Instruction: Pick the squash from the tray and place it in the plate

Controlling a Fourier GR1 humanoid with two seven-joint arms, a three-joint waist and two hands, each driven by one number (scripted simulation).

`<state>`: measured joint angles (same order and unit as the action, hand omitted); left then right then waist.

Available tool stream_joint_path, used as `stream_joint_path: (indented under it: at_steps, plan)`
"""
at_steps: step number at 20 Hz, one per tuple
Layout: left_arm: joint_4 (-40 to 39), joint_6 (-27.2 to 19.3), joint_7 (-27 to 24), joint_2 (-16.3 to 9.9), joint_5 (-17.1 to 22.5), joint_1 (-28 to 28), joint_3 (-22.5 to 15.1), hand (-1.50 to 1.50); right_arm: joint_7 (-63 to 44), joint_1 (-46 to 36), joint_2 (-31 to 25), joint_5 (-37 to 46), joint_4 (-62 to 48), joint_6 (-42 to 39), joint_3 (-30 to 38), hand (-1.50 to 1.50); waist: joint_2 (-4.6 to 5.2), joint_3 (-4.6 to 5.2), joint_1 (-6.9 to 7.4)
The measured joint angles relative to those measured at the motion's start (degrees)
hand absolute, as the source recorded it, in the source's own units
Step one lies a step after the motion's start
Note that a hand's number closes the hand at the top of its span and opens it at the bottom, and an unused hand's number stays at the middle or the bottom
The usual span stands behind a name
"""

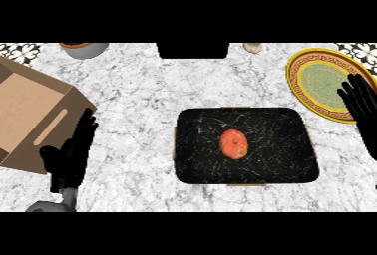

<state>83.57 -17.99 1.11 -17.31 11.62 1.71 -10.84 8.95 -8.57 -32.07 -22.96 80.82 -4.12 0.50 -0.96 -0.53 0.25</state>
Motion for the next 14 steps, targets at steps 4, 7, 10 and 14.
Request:
stream_joint_path:
  at_steps: [4, 7, 10, 14]
  plan:
    - [-1.2, 1.8, 1.9, 0.5, 0.5, 0.0, -1.2, 0.0, 0.0, -8.4, 0.9, -1.5, -1.2, -5.3, -1.8, 1.5, 1.0, 0.26, 1.65]
    - [-2.4, 3.6, 4.1, 1.3, 1.1, 0.3, -3.0, 0.0, 1.1, -15.6, -1.6, 0.8, -1.0, -9.5, -3.7, 1.5, 1.69, 0.65, 3.72]
    - [-3.1, 5.8, 6.2, 2.3, 2.7, 0.7, -4.2, 0.0, 5.2, -20.9, 0.2, 7.9, -7.7, -5.7, -5.0, -1.5, 2.02, 0.59, 4.0]
    - [-3.5, 7.1, 7.5, 3.0, 3.9, 1.0, -4.3, 0.0, 15.8, -25.3, 5.3, 9.6, -20.3, -6.4, -4.3, -1.5, 2.11, 0.45, 3.54]
